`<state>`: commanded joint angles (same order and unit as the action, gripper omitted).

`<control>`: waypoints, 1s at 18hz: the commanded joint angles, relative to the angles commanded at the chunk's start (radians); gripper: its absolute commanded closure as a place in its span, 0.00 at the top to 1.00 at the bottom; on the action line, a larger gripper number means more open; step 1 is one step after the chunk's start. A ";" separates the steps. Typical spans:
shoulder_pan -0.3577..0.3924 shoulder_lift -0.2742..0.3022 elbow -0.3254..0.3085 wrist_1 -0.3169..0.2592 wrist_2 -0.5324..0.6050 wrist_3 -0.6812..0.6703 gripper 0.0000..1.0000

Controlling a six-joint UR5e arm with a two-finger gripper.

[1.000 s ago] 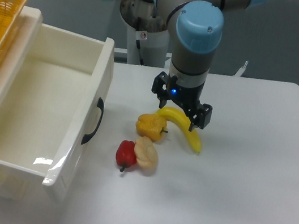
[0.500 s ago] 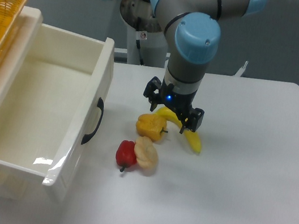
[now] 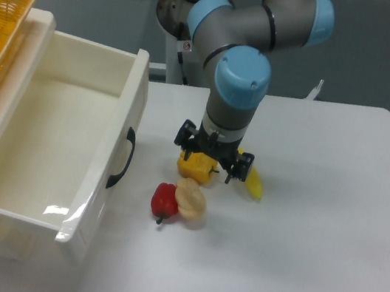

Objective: Pick up the round bread
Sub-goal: 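Move the open gripper toward the round bread roll beside the red pepper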

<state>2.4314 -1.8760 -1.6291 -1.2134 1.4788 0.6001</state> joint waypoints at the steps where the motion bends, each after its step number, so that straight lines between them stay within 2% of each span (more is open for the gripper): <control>1: -0.005 -0.005 -0.002 0.000 0.000 -0.026 1.00; 5: -0.020 -0.034 -0.005 -0.002 0.000 -0.063 1.00; 18: -0.037 -0.103 -0.023 0.002 0.006 -0.059 1.00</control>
<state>2.3945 -1.9788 -1.6521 -1.2118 1.4849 0.5415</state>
